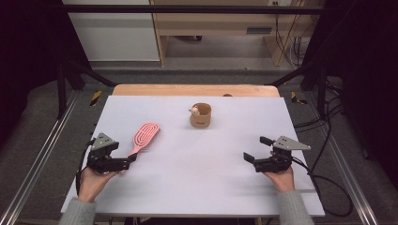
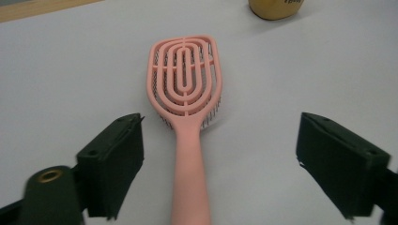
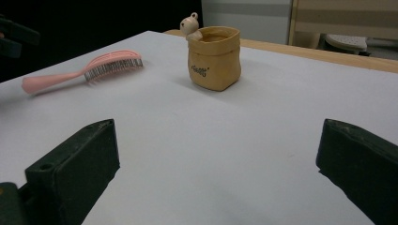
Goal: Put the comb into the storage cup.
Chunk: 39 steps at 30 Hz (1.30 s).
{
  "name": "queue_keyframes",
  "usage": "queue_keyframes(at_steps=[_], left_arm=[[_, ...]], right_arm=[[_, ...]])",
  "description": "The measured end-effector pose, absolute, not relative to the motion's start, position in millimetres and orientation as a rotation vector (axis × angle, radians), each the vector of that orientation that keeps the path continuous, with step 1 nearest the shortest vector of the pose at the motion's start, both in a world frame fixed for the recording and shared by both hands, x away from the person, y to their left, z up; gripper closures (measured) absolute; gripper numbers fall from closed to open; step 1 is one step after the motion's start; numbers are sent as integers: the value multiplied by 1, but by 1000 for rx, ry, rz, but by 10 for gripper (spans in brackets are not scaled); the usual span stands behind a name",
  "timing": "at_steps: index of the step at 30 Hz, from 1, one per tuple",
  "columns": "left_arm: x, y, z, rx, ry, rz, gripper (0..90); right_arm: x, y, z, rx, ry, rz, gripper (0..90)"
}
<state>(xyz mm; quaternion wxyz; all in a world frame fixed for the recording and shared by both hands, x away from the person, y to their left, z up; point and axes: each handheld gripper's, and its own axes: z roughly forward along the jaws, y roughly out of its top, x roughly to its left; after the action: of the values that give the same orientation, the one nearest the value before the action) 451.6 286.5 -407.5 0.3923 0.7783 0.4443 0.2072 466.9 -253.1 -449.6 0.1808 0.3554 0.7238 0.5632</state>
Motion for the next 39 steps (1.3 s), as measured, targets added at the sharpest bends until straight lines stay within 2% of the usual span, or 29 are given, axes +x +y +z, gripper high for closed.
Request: queue_keyframes(at_steps=[5, 8, 24, 39], left_arm=[[452, 287, -404, 1971, 1117, 526, 15], [452, 288, -400, 1966, 1116, 534, 0], [461, 295, -386, 1970, 1143, 553, 0], [485, 287, -405, 2034, 1189, 523, 0]], right_arm=[[467, -253, -450, 1005, 2045, 1590, 3], [467, -253, -450, 1004, 2045, 1588, 3], [467, -253, -450, 1004, 2047, 1578, 3], [467, -253, -450, 1004, 2048, 1576, 3]])
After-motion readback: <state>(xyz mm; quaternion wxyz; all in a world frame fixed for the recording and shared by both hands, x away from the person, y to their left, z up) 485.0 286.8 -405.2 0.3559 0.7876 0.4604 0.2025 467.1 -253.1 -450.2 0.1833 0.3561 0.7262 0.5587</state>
